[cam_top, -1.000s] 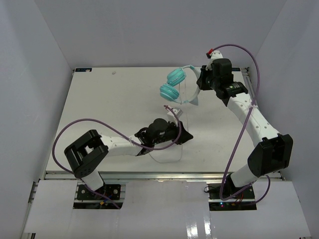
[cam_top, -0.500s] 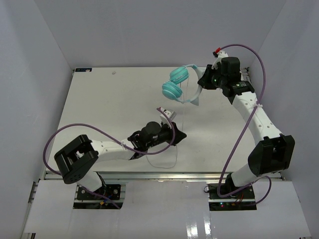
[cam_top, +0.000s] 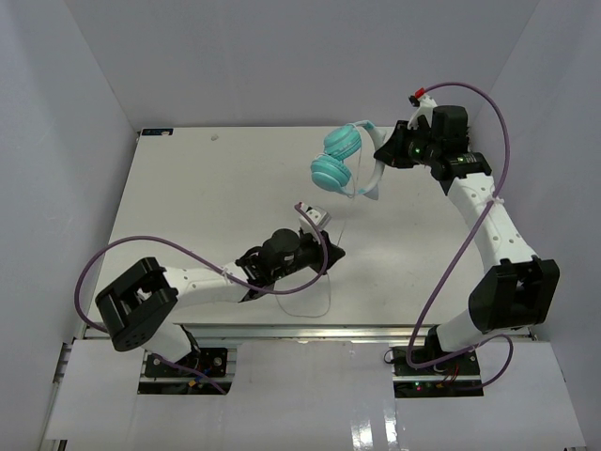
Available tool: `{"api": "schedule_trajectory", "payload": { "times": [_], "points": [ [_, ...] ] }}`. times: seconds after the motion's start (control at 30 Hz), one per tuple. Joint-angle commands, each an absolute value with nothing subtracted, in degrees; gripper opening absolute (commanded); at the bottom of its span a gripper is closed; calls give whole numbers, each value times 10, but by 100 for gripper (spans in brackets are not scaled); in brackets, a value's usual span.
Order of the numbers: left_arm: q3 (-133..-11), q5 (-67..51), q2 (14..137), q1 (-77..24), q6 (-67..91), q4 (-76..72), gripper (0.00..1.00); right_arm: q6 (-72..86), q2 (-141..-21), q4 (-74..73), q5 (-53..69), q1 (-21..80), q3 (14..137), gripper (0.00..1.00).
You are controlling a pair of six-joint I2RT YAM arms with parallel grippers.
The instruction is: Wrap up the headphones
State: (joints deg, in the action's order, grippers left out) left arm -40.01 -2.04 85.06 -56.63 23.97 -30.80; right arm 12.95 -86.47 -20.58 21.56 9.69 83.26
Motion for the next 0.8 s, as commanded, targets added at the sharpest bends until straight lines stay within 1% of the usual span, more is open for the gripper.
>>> {"api": "schedule_trajectory", "payload": {
  "times": [0.0,0.13,0.43,0.77],
  "points": [
    [-398,-25,835,-553,208,-287,15,143,-816,-166,290,93,869,8],
    [-396,-25,834,-537,199,-291,16,154,-803,-165,319,91,868,8],
    [-412,-73,844,-455,188,-316,17,193,-775,-158,437,89,871,8],
    [-469,-139,861,-371,156,-283,17,162,-737,-162,505,89,845,8]
  ]
}}
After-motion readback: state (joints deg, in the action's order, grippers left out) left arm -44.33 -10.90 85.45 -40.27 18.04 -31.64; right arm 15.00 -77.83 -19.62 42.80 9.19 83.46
